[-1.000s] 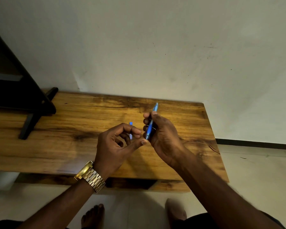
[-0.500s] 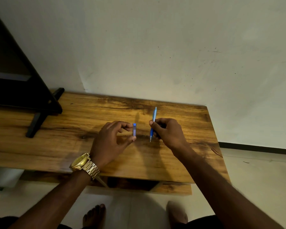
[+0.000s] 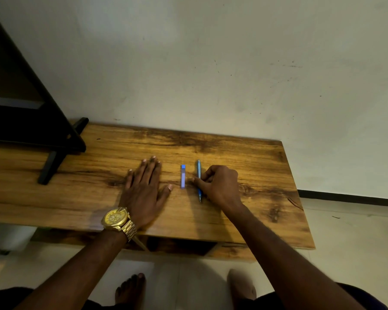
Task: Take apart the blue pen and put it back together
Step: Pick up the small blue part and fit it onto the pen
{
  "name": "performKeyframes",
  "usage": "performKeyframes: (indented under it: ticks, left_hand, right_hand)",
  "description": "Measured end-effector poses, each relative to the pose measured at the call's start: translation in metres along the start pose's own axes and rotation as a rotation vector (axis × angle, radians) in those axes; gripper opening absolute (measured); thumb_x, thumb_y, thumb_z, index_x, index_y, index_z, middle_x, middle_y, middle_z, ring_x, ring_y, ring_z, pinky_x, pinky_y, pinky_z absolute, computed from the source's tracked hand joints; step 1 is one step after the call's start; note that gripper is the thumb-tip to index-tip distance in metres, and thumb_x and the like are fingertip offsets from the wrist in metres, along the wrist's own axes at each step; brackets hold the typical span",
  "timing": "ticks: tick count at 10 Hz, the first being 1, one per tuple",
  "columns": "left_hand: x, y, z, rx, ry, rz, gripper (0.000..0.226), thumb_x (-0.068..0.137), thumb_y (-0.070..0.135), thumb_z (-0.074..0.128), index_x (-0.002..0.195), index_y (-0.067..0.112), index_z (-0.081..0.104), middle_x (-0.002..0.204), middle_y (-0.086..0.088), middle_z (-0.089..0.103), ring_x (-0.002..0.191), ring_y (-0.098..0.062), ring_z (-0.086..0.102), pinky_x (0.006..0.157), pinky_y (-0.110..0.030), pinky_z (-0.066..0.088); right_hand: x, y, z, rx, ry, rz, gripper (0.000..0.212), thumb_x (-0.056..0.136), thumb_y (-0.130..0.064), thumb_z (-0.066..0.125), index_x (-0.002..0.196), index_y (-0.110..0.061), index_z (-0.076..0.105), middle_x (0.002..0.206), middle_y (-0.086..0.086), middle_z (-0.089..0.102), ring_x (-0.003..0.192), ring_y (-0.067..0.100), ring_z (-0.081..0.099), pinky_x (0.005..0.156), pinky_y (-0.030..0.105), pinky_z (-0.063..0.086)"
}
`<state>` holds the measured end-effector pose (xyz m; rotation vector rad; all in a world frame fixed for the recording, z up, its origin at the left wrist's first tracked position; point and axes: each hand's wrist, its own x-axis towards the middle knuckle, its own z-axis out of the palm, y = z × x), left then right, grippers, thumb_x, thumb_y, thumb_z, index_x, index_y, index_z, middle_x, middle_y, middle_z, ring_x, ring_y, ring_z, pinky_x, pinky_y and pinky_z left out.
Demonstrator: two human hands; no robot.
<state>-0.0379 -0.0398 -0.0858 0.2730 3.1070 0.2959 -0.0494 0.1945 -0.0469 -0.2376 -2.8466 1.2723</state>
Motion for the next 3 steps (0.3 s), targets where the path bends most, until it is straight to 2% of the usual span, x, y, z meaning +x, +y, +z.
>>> performKeyframes:
  ticks: [1,2,3]
  left_hand:
    - [0.0,-0.001,0.0,-0.007,0.01,0.002,0.089,0.1,0.071,0.015,0.175,0.022,0.016,0.185,0.001,0.006,0.172,-0.024,0.009,0.136,-0.056,0.015]
    - [0.001,-0.001,-0.007,-0.008,0.018,0.007,0.09,0.1,0.071,0.017,0.174,0.022,0.02,0.185,0.001,0.011,0.171,-0.025,0.013,0.135,-0.056,0.018]
    - [-0.003,-0.001,-0.008,-0.017,0.01,0.008,0.091,0.099,0.073,0.017,0.174,0.023,0.02,0.185,0.002,0.011,0.171,-0.024,0.013,0.135,-0.055,0.018]
  right_hand:
    - [-0.001,-0.001,0.001,0.016,-0.006,0.001,0.028,0.087,-0.041,0.09,0.074,-0.025,0.071,0.069,-0.005,0.073,0.062,0.004,0.07,0.065,0.023,0.061]
    - [0.0,-0.001,-0.01,-0.032,0.131,-0.007,0.025,0.099,-0.042,0.075,0.092,-0.019,0.075,0.084,-0.002,0.076,0.078,0.012,0.074,0.074,0.034,0.064]
    - [-0.013,0.017,-0.021,-0.226,0.229,-0.066,0.03,0.104,-0.043,0.065,0.12,-0.018,0.072,0.117,0.008,0.076,0.112,0.027,0.07,0.092,0.044,0.059]
